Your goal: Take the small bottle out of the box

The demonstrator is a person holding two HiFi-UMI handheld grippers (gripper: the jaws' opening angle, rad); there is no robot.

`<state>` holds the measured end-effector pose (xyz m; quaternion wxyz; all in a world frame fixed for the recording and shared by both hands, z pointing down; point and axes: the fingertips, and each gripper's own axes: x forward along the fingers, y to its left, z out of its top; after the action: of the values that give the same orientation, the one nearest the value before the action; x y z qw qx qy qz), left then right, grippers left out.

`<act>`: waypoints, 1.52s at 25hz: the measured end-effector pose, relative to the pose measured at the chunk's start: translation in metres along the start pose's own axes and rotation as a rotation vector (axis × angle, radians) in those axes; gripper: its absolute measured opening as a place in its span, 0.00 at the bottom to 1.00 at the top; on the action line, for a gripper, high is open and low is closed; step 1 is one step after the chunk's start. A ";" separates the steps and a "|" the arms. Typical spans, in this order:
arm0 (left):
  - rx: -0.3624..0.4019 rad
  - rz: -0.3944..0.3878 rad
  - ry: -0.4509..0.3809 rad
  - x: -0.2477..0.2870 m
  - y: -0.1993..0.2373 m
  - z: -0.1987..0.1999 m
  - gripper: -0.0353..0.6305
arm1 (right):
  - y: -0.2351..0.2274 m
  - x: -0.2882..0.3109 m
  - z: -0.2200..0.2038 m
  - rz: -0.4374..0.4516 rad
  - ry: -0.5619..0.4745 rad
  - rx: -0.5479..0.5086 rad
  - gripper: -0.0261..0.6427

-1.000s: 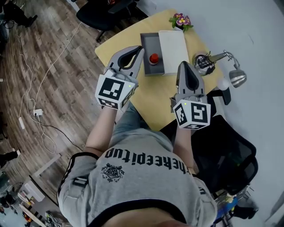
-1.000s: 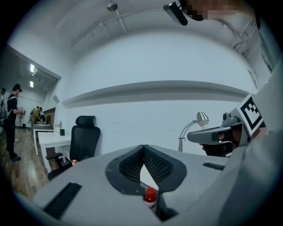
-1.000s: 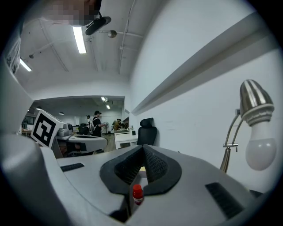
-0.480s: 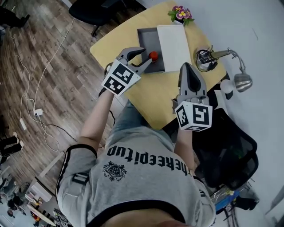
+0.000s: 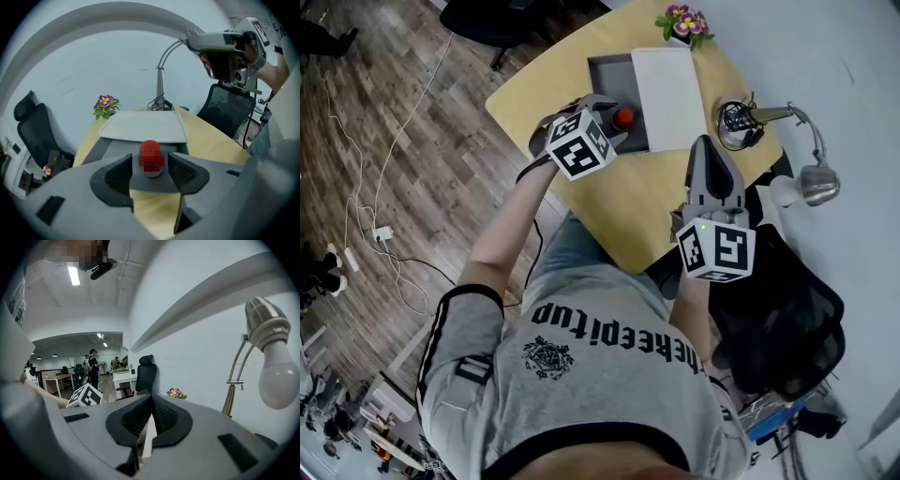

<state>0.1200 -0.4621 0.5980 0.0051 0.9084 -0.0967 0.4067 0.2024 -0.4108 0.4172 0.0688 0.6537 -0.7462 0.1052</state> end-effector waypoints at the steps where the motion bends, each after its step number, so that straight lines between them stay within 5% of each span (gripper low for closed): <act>1: 0.014 -0.009 0.021 0.005 0.000 -0.002 0.38 | -0.001 0.001 0.000 -0.003 0.002 0.001 0.02; 17: 0.134 -0.078 0.183 0.050 -0.002 -0.017 0.38 | -0.020 0.013 -0.011 -0.042 0.036 0.024 0.02; 38: -0.092 -0.004 0.021 0.012 -0.002 0.005 0.38 | -0.006 0.005 -0.005 0.004 0.004 0.014 0.02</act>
<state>0.1320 -0.4631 0.6036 0.0489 0.9030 -0.1133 0.4116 0.2077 -0.4152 0.4234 0.0656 0.6526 -0.7465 0.1121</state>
